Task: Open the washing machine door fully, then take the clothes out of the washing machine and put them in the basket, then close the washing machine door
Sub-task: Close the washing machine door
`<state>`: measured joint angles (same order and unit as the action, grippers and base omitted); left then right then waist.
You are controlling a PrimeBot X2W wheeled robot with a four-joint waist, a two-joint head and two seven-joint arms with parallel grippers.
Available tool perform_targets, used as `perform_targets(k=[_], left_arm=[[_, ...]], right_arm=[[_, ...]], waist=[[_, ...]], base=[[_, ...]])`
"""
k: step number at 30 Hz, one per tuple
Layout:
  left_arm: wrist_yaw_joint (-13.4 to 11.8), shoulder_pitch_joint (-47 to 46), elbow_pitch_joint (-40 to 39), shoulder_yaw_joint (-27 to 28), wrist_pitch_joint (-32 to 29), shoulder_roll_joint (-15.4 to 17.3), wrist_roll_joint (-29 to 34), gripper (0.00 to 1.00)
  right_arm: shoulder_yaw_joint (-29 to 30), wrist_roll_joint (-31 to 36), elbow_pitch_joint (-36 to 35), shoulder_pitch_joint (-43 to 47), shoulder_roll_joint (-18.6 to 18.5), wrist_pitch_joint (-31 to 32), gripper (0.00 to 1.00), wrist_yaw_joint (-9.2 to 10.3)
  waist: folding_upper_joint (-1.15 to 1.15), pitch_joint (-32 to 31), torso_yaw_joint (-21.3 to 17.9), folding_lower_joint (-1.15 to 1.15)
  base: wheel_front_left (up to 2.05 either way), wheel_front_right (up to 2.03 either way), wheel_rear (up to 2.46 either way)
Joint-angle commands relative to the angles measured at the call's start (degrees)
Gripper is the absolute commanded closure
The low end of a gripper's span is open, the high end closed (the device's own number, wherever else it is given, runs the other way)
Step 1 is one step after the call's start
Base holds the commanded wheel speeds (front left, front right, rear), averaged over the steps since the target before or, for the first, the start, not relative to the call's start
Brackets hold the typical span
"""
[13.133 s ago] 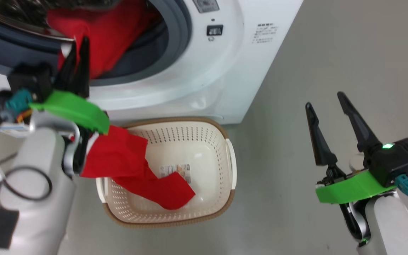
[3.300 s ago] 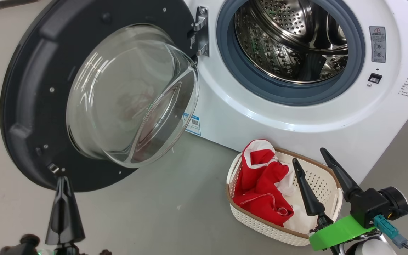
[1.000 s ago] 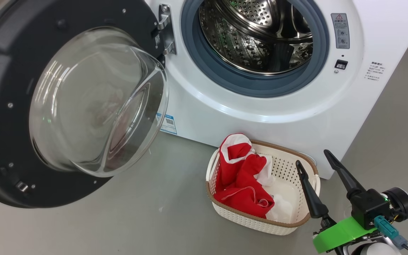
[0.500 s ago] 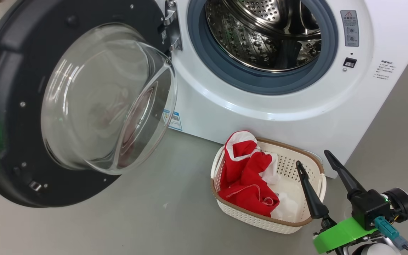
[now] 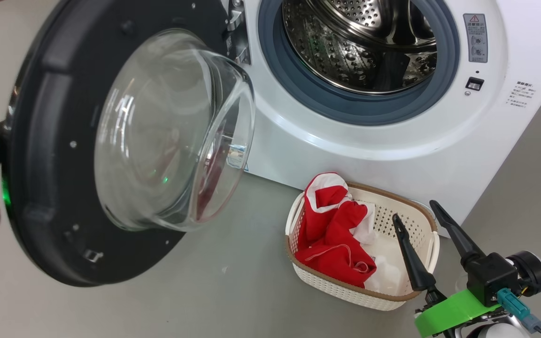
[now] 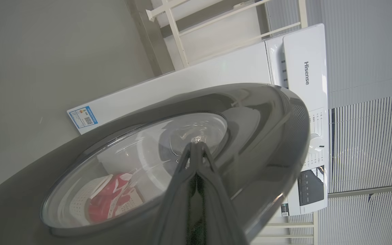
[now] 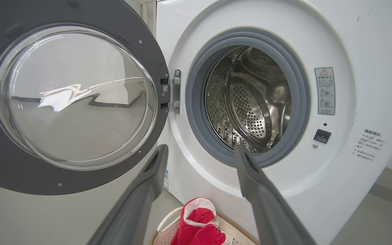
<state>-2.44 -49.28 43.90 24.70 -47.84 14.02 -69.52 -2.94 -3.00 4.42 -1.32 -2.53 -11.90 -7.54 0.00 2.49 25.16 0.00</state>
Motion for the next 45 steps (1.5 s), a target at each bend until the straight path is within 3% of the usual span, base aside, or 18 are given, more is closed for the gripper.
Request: perform_targets(k=[1,22,45], left_arm=[[0.5,0.8,-2.5,0.0,-1.1,1.2,-0.5,1.00],[-3.6,11.1,-23.1,-1.0,-6.5,-8.7,-5.1,1.00],[-4.9,19.7,-32.1,-8.8,-4.0,-11.1,-12.4,1.00]], right_arm=[[-1.4,-0.2,-1.2,-1.5,-0.3,-0.7,0.00,0.05],[-1.3,-1.8,1.1,-1.8,-0.3,-2.1,0.00,0.05],[-1.6,-2.4,1.7,-1.7,-0.3,-2.6,0.00,0.05]], waist=[[0.00,0.0,0.1,0.00],[0.00,-0.7,-0.7,0.00],[0.00,-1.2,-3.6,0.00]], base=[[0.00,0.00,0.00],[0.00,0.00,0.00],[0.00,0.00,0.00]])
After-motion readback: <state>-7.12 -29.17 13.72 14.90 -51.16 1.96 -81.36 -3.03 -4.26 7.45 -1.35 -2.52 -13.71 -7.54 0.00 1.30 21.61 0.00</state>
